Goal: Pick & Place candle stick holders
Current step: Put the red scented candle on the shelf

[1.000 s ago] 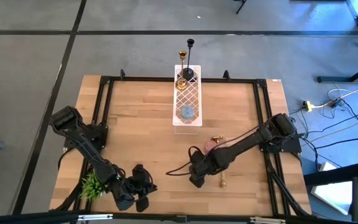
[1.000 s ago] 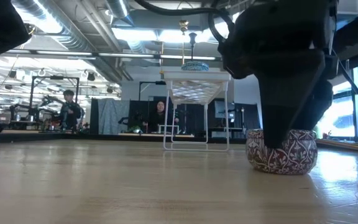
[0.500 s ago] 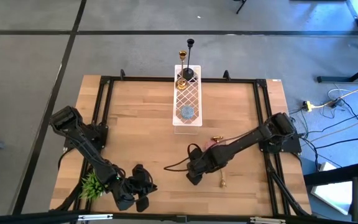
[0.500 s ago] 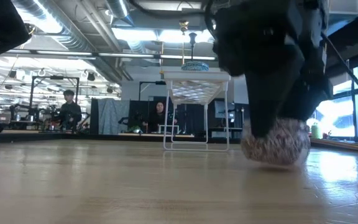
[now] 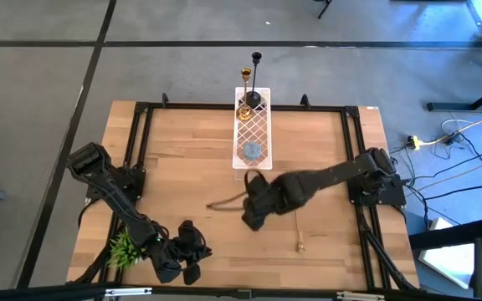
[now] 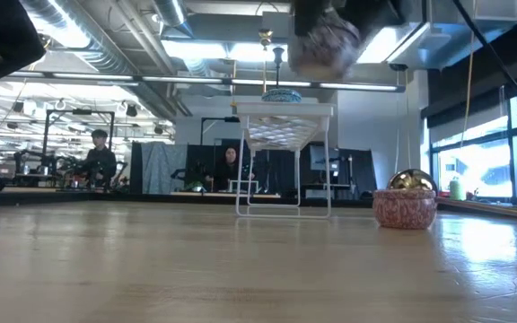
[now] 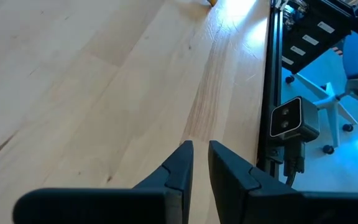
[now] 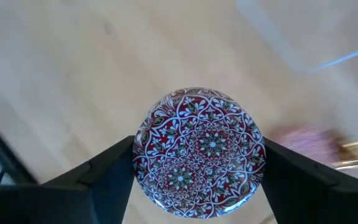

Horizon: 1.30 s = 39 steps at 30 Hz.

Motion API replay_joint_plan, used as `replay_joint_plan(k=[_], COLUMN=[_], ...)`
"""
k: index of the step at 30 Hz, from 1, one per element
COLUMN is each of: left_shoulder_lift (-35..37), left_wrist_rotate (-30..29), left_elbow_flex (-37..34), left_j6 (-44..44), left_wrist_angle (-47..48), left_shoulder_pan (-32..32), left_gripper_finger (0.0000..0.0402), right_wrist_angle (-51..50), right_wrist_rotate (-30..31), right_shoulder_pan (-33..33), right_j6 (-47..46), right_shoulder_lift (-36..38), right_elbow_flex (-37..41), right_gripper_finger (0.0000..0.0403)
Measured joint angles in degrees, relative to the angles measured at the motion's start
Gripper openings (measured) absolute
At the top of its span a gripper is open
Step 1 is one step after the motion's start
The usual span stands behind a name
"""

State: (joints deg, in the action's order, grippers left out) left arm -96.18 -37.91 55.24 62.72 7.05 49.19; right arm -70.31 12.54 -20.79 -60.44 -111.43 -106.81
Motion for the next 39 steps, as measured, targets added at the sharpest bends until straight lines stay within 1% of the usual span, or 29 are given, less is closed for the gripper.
replay_joint_plan(k=[4, 8, 13, 16, 22, 25, 30, 36, 39], left_shoulder_lift=[0.0, 0.0, 0.0, 0.0, 0.4, 0.7, 0.7, 0.7, 0.7], left_wrist_rotate=[-0.2, -0.2, -0.2, -0.7, -2.9, -3.6, -4.6, -4.7, -4.9], left_elbow_flex=[0.0, 0.0, 0.0, 0.0, 0.0, 0.1, 0.1, 0.1, 0.1], left_j6=[0.0, 0.2, 1.5, 2.1, 5.4, 6.7, 7.2, 8.1, 8.8], left_wrist_angle=[0.0, 0.0, 0.0, 0.2, 2.6, 3.4, 4.0, 4.7, 4.9], left_shoulder_pan=[0.0, 0.0, 0.0, 0.0, -0.3, -0.3, -0.3, -0.3, -0.3], left_gripper_finger=[0.0045, 0.0045, 0.0045, 0.0045, 0.0045, 0.0045, 0.0045, 0.0045, 0.0045], right_wrist_angle=[-7.3, -12.0, -13.9, -13.7, -13.7, -13.6, -12.4, -4.5, -2.0], right_wrist_rotate=[3.5, 5.9, 5.6, 4.0, 2.2, 1.9, 1.8, 2.2, 0.6], right_shoulder_pan=[4.4, 9.8, 17.0, 21.0, 26.7, 28.0, 28.3, 27.0, 26.4], right_j6=[2.8, 5.5, 9.8, 12.8, 18.2, 20.3, 24.9, 36.9, 44.0], right_shoulder_lift=[0.1, 0.1, 0.1, 0.1, 0.1, 0.1, 0.1, 0.1, 0.1], right_elbow_flex=[-8.1, -13.1, -15.6, -15.8, -15.8, -15.8, -15.8, -15.8, -15.8], right_gripper_finger=[0.0295, 0.0295, 0.0295, 0.0295, 0.0295, 0.0295, 0.0295, 0.0295, 0.0295])
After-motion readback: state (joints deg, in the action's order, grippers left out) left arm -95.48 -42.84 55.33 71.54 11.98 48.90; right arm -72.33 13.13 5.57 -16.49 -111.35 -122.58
